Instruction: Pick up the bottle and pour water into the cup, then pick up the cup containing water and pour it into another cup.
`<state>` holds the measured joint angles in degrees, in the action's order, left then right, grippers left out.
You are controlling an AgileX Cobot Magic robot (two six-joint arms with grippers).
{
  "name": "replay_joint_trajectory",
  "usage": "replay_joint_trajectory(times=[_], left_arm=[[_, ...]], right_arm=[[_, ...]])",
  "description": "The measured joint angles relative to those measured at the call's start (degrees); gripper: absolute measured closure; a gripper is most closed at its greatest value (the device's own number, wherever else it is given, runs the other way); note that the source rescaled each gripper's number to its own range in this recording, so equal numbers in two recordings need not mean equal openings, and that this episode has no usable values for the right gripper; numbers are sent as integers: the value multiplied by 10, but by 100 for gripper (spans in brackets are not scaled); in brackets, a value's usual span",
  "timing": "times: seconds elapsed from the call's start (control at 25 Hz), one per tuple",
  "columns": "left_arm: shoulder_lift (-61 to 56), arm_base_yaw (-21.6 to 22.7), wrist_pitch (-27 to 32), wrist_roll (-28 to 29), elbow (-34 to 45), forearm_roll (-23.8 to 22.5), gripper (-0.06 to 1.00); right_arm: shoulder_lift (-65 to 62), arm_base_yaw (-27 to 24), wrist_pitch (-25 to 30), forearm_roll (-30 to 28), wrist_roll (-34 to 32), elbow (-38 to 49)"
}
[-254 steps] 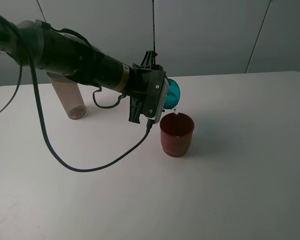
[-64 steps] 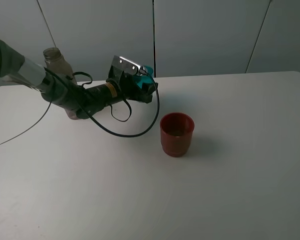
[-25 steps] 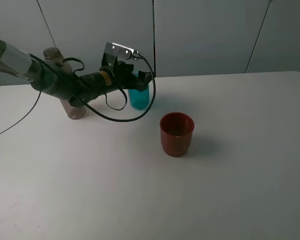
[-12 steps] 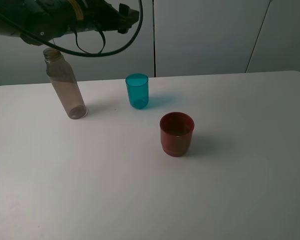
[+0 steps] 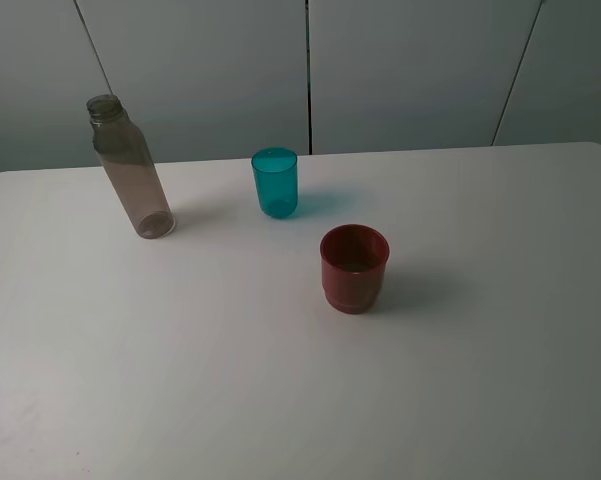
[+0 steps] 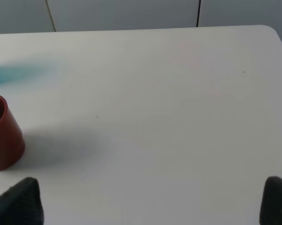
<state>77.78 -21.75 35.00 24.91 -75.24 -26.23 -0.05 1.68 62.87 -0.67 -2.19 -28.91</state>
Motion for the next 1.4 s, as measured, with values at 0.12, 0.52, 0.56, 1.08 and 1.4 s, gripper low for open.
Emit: replay_joint_trajectory(times=[0.12,0.52,0.56,1.08,1.4], left_arm=[[-75,0,85,4,13,6,-5],[-404,0,218,48,239,61,-4],[-446,0,228,48,254,67,-4],[-774,0,289,-150,398,140,-4],[-778,0,272,-191,458,181,-4]], right_arm=[[0,0,0,0,0,0],[0,0,0,0,0,0],[0,0,0,0,0,0],[0,0,0,0,0,0],[0,0,0,0,0,0]])
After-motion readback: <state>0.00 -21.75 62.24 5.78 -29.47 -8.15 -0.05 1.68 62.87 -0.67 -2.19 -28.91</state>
